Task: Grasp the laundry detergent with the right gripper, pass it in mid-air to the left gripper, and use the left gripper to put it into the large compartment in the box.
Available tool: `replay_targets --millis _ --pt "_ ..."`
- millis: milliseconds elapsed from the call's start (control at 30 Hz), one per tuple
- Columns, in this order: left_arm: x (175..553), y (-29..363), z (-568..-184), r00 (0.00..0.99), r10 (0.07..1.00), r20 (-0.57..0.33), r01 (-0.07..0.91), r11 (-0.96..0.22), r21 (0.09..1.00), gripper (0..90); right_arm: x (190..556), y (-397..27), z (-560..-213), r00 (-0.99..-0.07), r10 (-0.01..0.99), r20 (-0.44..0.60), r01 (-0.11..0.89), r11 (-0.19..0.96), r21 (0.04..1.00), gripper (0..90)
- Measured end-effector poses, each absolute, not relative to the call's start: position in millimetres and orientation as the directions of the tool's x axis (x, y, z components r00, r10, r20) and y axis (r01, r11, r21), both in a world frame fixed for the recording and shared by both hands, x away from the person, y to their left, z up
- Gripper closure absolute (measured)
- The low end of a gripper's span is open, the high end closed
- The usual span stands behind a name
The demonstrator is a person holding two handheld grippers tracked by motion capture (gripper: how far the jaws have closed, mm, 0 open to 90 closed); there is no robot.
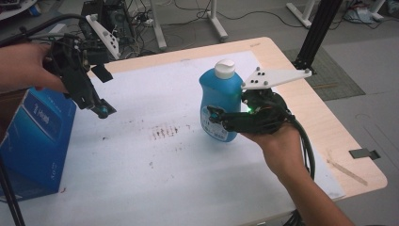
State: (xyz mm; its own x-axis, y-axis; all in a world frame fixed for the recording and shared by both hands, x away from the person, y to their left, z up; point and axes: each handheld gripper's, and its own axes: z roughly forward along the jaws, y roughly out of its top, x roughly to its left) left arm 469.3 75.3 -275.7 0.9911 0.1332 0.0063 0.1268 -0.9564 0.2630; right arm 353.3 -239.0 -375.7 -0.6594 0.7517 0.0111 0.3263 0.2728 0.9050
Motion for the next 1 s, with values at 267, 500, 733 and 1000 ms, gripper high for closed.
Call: replay_targets --millis 267,500,733,1000 --pt "444 62 -261 0.999 0.051 0.015 0.045 -0.959 0.280 1.7 354 -237 -366 -0.794 0.608 0.001 0.265 0.344 0.901 47.0" --pt "423 46 -250 1.000 -0.017 0.016 -0.021 -0.958 0.287 1.7 353 -234 -362 -0.879 0.477 0.011 0.213 0.372 0.904 46.9" --pt "411 35 -243 0.999 -0.045 0.001 -0.043 -0.959 0.280 1.7 354 -225 -350 -0.930 0.367 -0.005 0.152 0.398 0.905 47.0" --pt "403 30 -233 0.999 -0.046 -0.006 -0.042 -0.959 0.281 1.7 359 -214 -342 -0.964 0.266 -0.011 0.110 0.438 0.892 47.0"
